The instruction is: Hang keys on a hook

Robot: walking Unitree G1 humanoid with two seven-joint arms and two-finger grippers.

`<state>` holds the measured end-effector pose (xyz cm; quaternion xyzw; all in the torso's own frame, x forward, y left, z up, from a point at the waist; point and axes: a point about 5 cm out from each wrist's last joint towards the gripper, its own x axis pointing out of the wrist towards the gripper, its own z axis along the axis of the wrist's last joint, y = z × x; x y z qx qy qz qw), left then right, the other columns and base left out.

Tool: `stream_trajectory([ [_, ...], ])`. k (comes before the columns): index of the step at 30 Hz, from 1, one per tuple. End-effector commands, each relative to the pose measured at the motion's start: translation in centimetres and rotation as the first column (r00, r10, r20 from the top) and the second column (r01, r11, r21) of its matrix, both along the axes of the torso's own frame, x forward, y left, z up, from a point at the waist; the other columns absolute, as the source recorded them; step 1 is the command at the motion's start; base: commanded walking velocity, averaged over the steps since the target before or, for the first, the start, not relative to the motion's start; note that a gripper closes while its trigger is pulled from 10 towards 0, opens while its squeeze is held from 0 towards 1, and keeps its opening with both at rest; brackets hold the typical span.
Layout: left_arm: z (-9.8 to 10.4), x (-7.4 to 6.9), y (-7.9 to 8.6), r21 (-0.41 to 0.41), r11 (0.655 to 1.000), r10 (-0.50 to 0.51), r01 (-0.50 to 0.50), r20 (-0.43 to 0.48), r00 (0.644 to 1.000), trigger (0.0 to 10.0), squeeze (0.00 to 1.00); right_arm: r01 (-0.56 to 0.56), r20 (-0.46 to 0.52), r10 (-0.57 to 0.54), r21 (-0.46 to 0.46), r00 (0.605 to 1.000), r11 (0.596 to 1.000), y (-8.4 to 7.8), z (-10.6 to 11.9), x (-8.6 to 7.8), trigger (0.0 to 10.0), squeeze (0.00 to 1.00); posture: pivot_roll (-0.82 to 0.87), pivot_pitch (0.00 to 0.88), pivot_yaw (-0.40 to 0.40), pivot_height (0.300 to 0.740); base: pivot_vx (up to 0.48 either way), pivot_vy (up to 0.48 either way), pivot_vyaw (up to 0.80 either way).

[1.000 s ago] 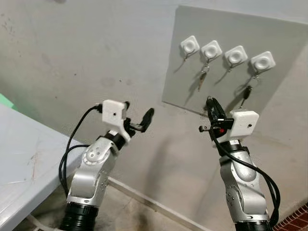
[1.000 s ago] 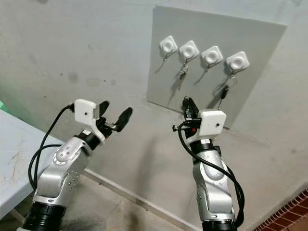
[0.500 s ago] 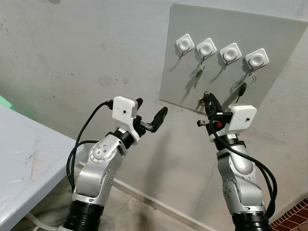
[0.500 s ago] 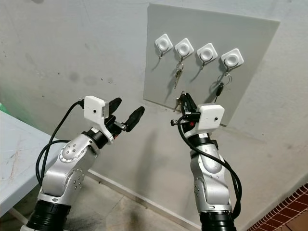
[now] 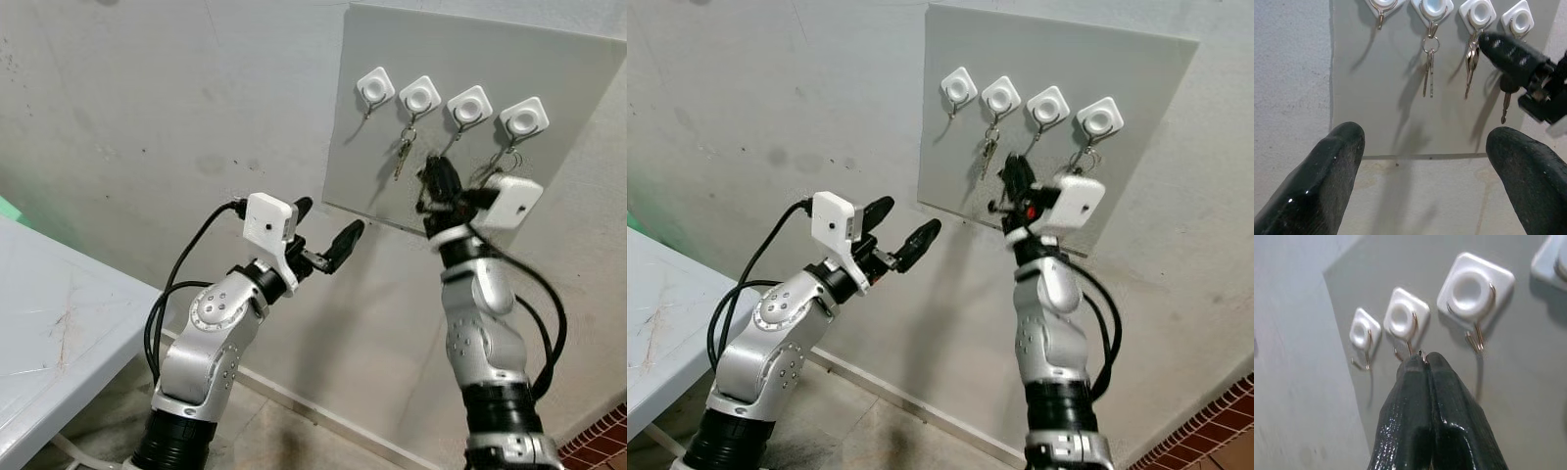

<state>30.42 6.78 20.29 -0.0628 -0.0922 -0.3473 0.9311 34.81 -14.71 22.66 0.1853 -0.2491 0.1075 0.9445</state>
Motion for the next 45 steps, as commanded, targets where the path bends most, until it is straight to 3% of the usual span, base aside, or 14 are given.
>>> stream_trajectory([
  [1, 1.1, -0.1, -0.3, -0.006, 1.000, -0.019, 0.019, 0.031, 0.999, 10.0, 0.00, -0.007, 0.018, 0.007, 0.024, 1.000, 1.000, -0.3, 0.6, 0.3, 10.0, 0.00, 0.04, 0.005, -0.042, 0.740, 0.000, 0.000, 0.00],
  [11, 1.1, -0.2, -0.4, -0.009, 1.000, -0.022, 0.022, 0.025, 0.999, 10.0, 0.00, -0.036, 0.062, 0.029, 0.110, 0.998, 0.993, -0.6, 1.9, 0.7, 10.0, 0.00, 0.03, 0.009, -0.040, 0.740, 0.000, 0.000, 0.00],
  [17, 1.1, -0.1, -0.3, -0.011, 1.000, -0.016, 0.016, 0.019, 1.000, 10.0, 0.00, -0.052, 0.064, 0.044, 0.133, 0.997, 0.990, -0.7, 1.5, 0.4, 10.0, 0.00, 0.03, 0.013, -0.040, 0.740, 0.000, 0.000, 0.00],
  [28, 1.2, 0.0, -0.1, -0.018, 1.000, -0.010, 0.011, 0.015, 1.000, 10.0, 0.00, -0.130, 0.039, 0.124, 0.299, 0.992, 0.945, -0.7, 0.4, -0.3, 10.0, 0.00, 0.03, 0.016, -0.036, 0.740, 0.000, 0.000, 0.00],
  [45, 1.3, 0.0, 0.0, -0.026, 1.000, -0.003, 0.003, 0.008, 1.000, 10.0, 0.00, -0.150, 0.083, 0.129, 0.336, 0.988, 0.930, -1.1, 1.2, -0.5, 10.0, 0.00, 0.04, 0.014, -0.037, 0.740, 0.000, 0.000, 0.00],
])
